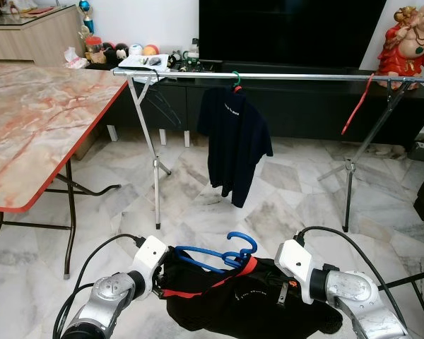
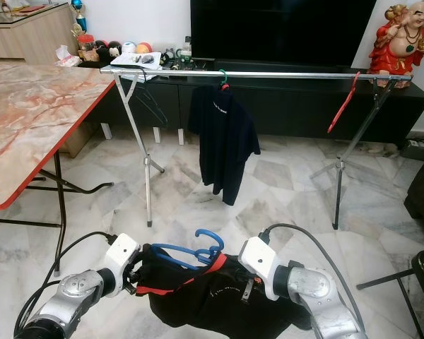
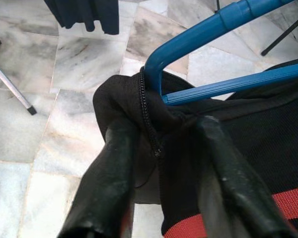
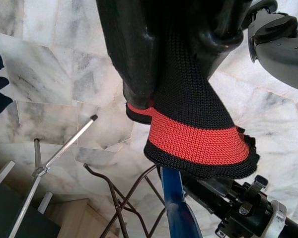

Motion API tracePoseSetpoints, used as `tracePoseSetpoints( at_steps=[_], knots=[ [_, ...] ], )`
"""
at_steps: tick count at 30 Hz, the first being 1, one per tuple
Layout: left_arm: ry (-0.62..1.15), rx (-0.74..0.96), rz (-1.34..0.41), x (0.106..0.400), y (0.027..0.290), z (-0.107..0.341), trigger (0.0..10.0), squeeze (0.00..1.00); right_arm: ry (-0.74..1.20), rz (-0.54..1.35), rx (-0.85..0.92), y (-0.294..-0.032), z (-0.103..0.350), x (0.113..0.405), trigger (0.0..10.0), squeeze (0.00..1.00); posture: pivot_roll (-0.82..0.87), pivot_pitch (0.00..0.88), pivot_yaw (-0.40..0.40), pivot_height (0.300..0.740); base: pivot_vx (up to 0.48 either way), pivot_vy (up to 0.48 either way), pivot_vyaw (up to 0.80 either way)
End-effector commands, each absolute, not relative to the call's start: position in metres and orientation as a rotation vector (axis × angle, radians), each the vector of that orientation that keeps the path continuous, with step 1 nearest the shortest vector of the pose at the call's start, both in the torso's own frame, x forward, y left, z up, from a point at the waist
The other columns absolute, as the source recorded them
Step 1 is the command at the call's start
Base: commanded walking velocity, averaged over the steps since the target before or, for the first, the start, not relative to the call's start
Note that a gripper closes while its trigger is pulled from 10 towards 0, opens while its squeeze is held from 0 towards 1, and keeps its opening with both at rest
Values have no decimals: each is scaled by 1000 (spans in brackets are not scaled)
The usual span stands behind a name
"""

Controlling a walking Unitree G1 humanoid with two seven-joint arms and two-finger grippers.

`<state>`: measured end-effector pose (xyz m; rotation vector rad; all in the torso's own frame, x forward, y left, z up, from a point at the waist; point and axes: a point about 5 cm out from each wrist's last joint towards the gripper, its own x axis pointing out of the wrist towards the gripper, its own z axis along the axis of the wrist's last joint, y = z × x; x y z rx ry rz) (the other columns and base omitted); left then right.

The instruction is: Hang hanger

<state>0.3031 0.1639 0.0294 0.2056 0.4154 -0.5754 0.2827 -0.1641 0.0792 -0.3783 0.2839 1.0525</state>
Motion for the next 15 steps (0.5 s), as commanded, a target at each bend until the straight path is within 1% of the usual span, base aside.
tracePoseSetpoints(
  at_steps=[1,11,15],
  knots=[
    [413,206,-571,305,163,30,0,0,226,1063,-377,-160,90,284,10000,0,94,42,-19,740,0,0,0],
    [419,224,-551,306,164,29,0,0,224,1068,-373,-160,90,283,10000,0,94,42,-19,740,0,0,0],
    [419,245,-515,308,167,29,0,0,227,1074,-370,-158,89,281,10000,0,93,42,-20,740,0,0,0]
  ],
)
